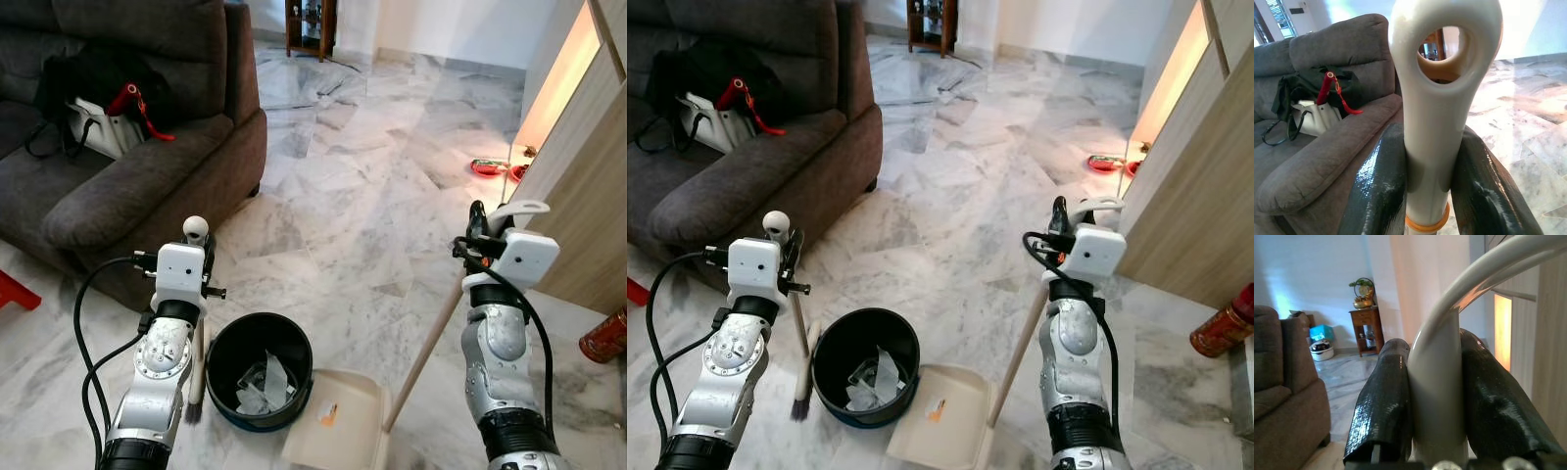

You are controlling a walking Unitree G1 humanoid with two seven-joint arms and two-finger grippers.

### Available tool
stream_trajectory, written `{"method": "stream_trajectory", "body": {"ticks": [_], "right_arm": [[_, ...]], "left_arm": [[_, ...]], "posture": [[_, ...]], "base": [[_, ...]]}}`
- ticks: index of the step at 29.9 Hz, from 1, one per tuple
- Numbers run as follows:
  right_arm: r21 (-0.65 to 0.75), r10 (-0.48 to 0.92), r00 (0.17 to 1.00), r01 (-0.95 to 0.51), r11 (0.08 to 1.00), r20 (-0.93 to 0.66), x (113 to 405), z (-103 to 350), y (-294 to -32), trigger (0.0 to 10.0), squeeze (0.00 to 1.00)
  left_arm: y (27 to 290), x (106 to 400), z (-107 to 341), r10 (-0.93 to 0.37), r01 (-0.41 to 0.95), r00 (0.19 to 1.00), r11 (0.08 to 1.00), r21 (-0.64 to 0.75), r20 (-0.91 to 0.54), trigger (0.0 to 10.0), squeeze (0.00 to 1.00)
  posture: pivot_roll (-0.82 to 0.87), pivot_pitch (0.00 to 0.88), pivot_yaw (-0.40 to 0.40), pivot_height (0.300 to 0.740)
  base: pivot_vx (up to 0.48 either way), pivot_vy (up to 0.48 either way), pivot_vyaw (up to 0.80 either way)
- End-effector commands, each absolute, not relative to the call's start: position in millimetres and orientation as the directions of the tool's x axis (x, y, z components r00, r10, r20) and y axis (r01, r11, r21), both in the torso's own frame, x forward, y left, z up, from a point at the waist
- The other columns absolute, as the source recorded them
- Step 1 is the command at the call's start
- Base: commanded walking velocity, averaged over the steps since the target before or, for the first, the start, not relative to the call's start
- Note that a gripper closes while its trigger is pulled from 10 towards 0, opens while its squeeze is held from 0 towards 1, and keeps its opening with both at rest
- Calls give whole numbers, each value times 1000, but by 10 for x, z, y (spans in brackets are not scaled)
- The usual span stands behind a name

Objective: Sweep floor

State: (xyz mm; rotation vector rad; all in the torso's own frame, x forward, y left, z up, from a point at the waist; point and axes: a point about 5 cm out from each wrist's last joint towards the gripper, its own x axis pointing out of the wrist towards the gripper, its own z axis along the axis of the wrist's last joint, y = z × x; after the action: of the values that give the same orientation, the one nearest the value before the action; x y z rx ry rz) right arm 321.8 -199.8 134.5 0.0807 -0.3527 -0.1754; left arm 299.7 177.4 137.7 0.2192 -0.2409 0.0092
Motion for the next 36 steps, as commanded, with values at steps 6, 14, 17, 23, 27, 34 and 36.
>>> {"method": "stream_trajectory", "body": {"ticks": [6, 14, 17, 23, 27, 34, 36], "right_arm": [[164, -86, 929, 28, 986, 360, 3253, 1359, -1873, 10000, 0], [2, -23, 948, 23, 1000, 316, 3224, 1192, -1846, 10000, 0], [-25, -27, 950, 37, 999, 311, 3208, 1153, -1876, 10000, 0], [-24, -49, 948, 60, 998, 316, 3209, 1134, -1890, 10000, 0], [-21, -69, 947, 80, 997, 314, 3197, 1104, -1891, 10000, 0], [-23, -71, 946, 83, 996, 316, 3186, 1095, -1912, 10000, 0], [-23, -74, 947, 86, 996, 314, 3186, 1090, -1924, 10000, 0]], "left_arm": [[1694, 2998, 1440, -54, 8, 961, 986, 168, 273, 10000, 0], [1641, 2999, 1423, -87, 43, 959, 986, 164, 268, 10000, 0], [1624, 2996, 1418, -103, 57, 958, 983, 172, 268, 10000, 0], [1622, 2994, 1403, -107, 61, 959, 982, 178, 263, 10000, 0], [1643, 2987, 1357, -105, 60, 963, 981, 183, 250, 10000, 0], [1663, 2966, 1310, -99, 55, 967, 982, 183, 236, 10000, 0], [1663, 2965, 1305, -99, 57, 967, 982, 182, 234, 10000, 0]], "posture": [[150, 65, -8, 740], [146, 45, -9, 740], [147, 44, -10, 740], [146, 55, -10, 740], [148, 64, -9, 740], [143, 72, -9, 740], [143, 70, -9, 740]], "base": [[0, 0, 0], [0, 0, 0], [0, 0, 0], [0, 0, 0], [0, 0, 0], [0, 0, 0], [0, 0, 0]]}}
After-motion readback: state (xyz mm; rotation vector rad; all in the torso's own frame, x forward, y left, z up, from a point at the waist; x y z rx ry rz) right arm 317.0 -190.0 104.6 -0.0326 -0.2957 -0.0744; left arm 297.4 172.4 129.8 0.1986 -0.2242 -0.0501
